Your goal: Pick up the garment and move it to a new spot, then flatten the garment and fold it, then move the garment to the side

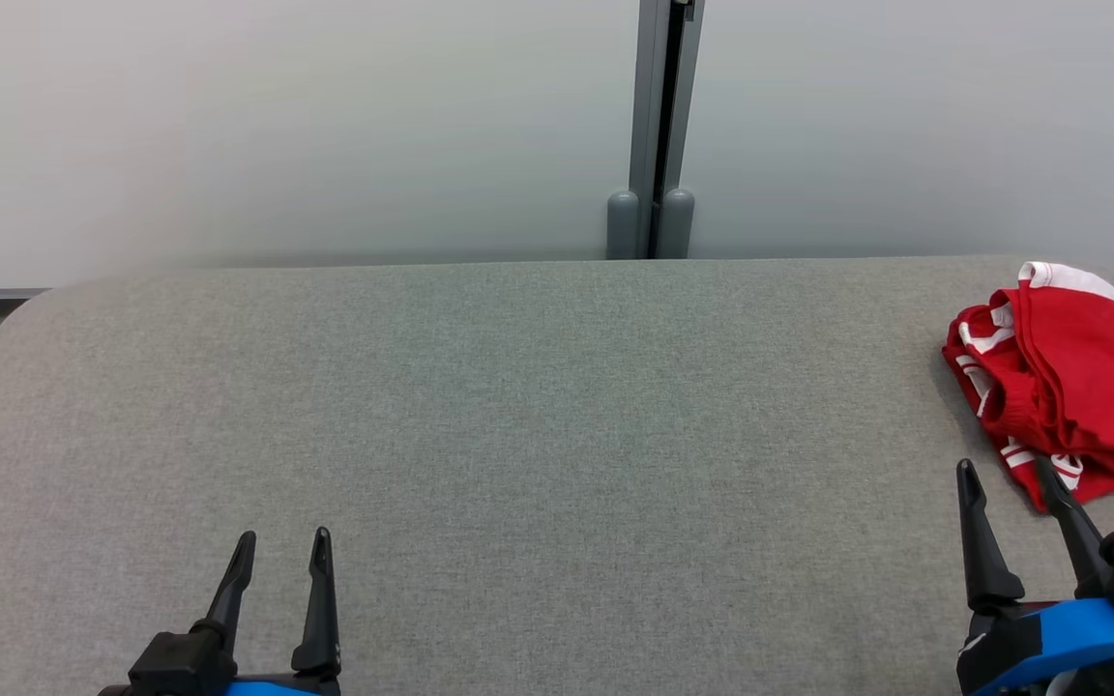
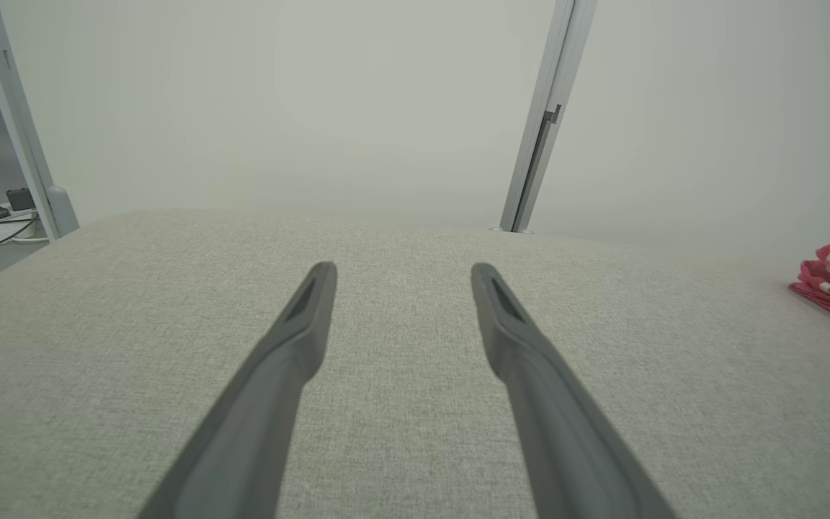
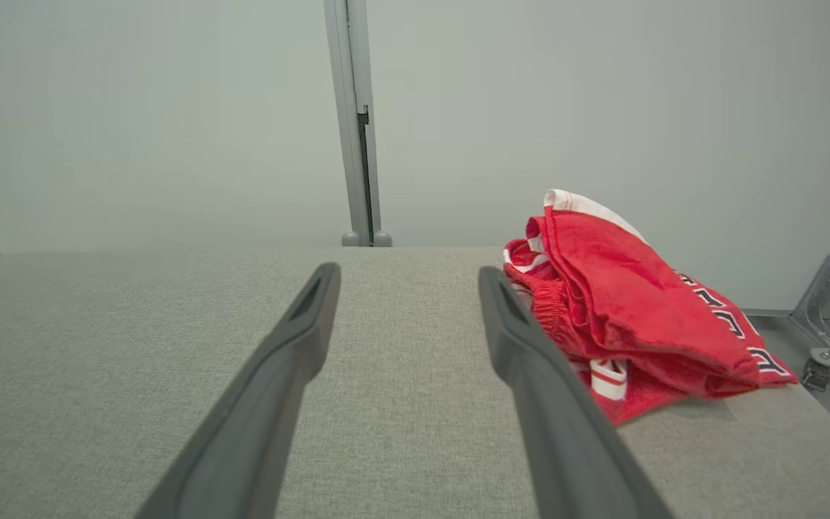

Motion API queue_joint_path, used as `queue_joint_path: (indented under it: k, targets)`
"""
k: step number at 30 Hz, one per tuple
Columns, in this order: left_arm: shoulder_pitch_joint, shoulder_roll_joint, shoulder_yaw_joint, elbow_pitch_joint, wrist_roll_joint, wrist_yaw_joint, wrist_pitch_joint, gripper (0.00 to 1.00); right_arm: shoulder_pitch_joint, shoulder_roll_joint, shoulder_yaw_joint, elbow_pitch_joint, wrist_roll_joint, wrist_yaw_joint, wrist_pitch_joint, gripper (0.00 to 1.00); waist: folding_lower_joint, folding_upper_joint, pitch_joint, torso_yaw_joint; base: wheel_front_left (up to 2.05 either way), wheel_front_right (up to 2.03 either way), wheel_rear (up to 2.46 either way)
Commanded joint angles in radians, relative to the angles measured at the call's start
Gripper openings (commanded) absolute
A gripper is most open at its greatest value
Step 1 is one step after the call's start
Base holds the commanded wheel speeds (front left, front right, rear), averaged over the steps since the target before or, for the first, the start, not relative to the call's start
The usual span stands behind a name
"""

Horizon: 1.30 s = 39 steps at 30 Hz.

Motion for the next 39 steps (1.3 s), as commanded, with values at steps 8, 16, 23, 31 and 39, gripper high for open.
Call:
queue_joint_path:
  k: [8,16,23,31,39]
  targets:
    - [-0.004,-0.003,0.005,-0.004,0.011,-0.008,-0.004,1.0,0.016,0.001,-0.001,0.03,0.024,0.0,-0.01,1.0,0.0,0.0001,0.0,0.005,0.0,0.0,0.0]
    - [0.004,-0.001,0.01,-0.011,0.018,-0.013,-0.004,1.0,0.019,0.001,0.004,0.036,0.031,0.0,-0.015,1.0,0.0,0.0001,0.004,-0.004,0.0,0.0,0.0]
    - [0.01,-0.013,0.003,0.028,-0.004,-0.011,0.011,0.0,-0.001,0.007,0.001,0.083,0.042,0.0,-0.002,0.0,0.0,0.0001,0.005,-0.005,0.0,0.0,0.0]
    - [-0.013,-0.018,0.029,0.026,-0.155,-0.016,0.053,0.0,-0.019,0.006,0.003,0.101,0.206,0.0,0.019,0.0,0.0,0.0001,0.005,-0.007,0.0,0.0,0.0]
    - [-0.031,-0.023,0.051,0.021,-0.292,-0.02,0.089,0.0,-0.03,0.005,0.011,0.11,0.356,0.0,0.031,0.0,0.0,0.0001,0.005,-0.008,0.0,0.0,0.0]
